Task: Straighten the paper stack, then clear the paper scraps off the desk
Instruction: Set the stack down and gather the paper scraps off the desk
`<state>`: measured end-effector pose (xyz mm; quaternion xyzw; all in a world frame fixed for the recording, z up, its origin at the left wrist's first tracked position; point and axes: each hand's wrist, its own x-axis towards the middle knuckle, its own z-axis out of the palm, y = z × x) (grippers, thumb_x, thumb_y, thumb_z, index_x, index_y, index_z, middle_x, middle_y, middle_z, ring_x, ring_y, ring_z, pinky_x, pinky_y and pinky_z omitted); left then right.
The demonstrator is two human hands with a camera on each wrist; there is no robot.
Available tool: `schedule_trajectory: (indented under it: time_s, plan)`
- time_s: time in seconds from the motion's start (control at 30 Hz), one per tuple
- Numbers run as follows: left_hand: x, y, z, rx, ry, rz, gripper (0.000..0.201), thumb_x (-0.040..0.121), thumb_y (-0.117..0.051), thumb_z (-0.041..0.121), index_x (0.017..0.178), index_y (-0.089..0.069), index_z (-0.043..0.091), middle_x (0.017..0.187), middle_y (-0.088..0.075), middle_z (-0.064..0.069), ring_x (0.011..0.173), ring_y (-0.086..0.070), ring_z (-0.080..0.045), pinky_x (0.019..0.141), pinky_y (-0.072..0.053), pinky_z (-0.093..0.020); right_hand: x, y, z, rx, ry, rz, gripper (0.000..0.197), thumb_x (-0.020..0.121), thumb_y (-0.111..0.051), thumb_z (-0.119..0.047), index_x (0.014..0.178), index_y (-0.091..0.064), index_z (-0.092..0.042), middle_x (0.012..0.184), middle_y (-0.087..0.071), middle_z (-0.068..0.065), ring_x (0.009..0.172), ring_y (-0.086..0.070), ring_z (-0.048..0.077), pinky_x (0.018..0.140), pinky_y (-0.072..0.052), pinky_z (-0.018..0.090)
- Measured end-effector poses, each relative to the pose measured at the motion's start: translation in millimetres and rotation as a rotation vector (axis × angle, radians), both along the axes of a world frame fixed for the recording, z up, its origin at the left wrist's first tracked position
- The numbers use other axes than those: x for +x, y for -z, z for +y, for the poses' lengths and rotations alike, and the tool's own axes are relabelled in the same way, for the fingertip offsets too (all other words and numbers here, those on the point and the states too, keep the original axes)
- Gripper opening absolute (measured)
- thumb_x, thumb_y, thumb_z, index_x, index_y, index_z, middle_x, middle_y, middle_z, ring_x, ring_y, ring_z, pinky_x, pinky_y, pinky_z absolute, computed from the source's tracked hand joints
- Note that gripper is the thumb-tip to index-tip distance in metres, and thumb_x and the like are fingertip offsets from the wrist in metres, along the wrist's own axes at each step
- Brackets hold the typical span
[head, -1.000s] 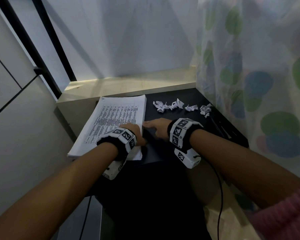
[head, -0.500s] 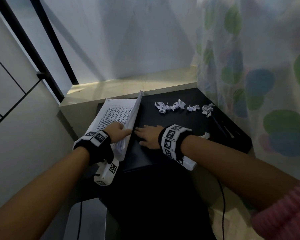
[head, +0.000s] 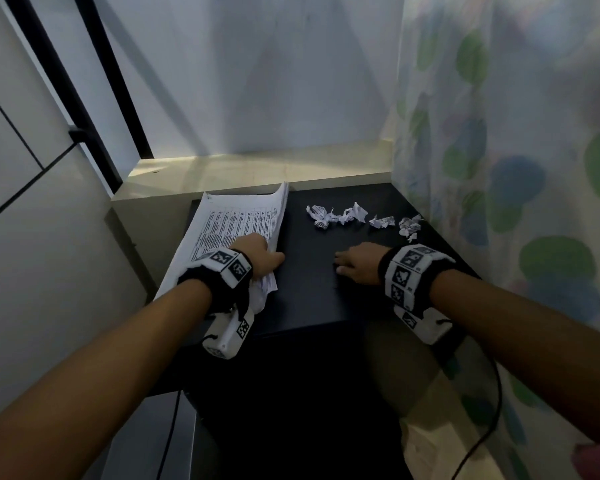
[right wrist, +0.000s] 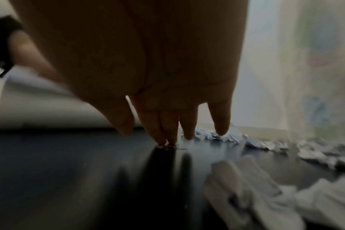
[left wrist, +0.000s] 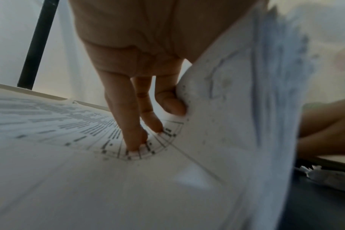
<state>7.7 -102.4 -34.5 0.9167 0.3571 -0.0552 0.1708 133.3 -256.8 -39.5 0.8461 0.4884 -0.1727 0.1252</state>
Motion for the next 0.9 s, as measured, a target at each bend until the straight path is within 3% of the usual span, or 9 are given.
schedule_trajectory:
  time_s: [0.03,0.1,0.17,0.23,0.33,0.4,0.6,0.73,0.9]
  plan:
    - [1.0,-0.1,-2.0,0.004,0.01,0.01,0.044,0.088,-0.052,0.035,0.053,-0.042,0.012,0.055,-0.043,-0.002,0.059,-0.047,-0.02,0.048,-0.03,-0.02,5.2,-4.4,-0.5,0.075,0.033,0.012,0.042,0.1,-0.037,-0.022,0.14,-0.045,-0.013,0.147,-0.044,0.01,0.134,-0.043,0.027,0.111,-0.036,0.037]
    - [5.0,1.1,-8.3,0.009,0.044,0.053,0.046,0.089,-0.052,0.038,0.052,-0.043,0.013,0.055,-0.043,-0.001,0.059,-0.048,-0.019,0.048,-0.032,-0.02,12.4,-11.8,-0.1,0.177,0.129,0.055,0.046,0.096,-0.041,-0.009,0.141,-0.044,-0.015,0.148,-0.043,0.009,0.135,-0.043,0.026,0.112,-0.035,0.034]
    - [11.0,2.9,-16.5,0.031,0.086,0.096,0.05,0.089,-0.051,0.043,0.051,-0.041,0.013,0.054,-0.042,0.0,0.051,-0.043,-0.014,0.05,-0.034,-0.023,14.8,-14.8,2.1,0.175,0.158,0.054,0.052,0.094,-0.042,-0.005,0.145,-0.038,-0.015,0.151,-0.037,0.01,0.137,-0.039,0.026,0.113,-0.033,0.032]
    - [17.5,4.3,-23.7,0.066,0.118,0.107,0.053,0.09,-0.049,0.048,0.054,-0.043,0.01,0.058,-0.045,-0.002,0.057,-0.049,-0.019,0.061,-0.039,-0.026,11.0,-10.0,4.2,0.129,0.124,0.038,0.051,0.093,-0.044,-0.006,0.144,-0.039,-0.012,0.149,-0.04,0.011,0.135,-0.041,0.027,0.111,-0.034,0.032]
    - [24.7,3.6,-31.8,0.071,0.181,0.022,0.042,0.09,-0.052,0.043,0.088,-0.063,0.002,0.092,-0.065,-0.012,0.096,-0.062,-0.029,0.079,-0.047,-0.031,6.0,3.7,4.4,0.111,0.055,0.034,0.043,0.09,-0.049,-0.006,0.132,-0.055,-0.01,0.138,-0.052,0.013,0.126,-0.051,0.03,0.107,-0.041,0.035]
    - [28.2,3.3,-37.0,0.079,0.21,-0.028,0.036,0.089,-0.056,0.032,0.105,-0.064,0.001,0.11,-0.067,-0.014,0.105,-0.062,-0.029,0.086,-0.049,-0.033,4.2,8.9,1.6,0.132,0.013,0.028,0.039,0.088,-0.051,-0.006,0.126,-0.061,-0.011,0.131,-0.057,0.013,0.121,-0.054,0.031,0.103,-0.044,0.036]
    - [44.2,12.3,-48.9,0.047,0.268,-0.015,0.026,0.085,-0.06,0.017,0.107,-0.067,0.004,0.114,-0.067,-0.014,0.107,-0.063,-0.029,0.087,-0.051,-0.031,19.5,-1.6,-10.9,0.329,0.137,0.062,0.035,0.087,-0.06,-0.008,0.122,-0.064,-0.013,0.125,-0.065,0.006,0.115,-0.061,0.021,0.101,-0.047,0.028]
    - [54.5,15.9,-55.4,0.008,0.288,0.007,0.029,0.084,-0.061,0.014,0.111,-0.067,0.003,0.116,-0.067,-0.015,0.109,-0.063,-0.031,0.089,-0.051,-0.032,19.7,0.1,-8.7,0.283,0.177,0.1,0.044,0.078,-0.074,-0.021,0.12,-0.066,-0.012,0.121,-0.068,0.005,0.112,-0.063,0.02,0.097,-0.049,0.028]
    - [65.4,15.6,-56.1,0.01,0.303,0.031,0.035,0.082,-0.063,0.011,0.116,-0.064,0.004,0.12,-0.066,-0.014,0.111,-0.062,-0.03,0.09,-0.05,-0.031,10.0,10.7,3.1,0.283,0.123,0.042,0.032,0.083,-0.065,-0.014,0.114,-0.068,-0.007,0.116,-0.068,0.014,0.111,-0.063,0.029,0.096,-0.05,0.035]
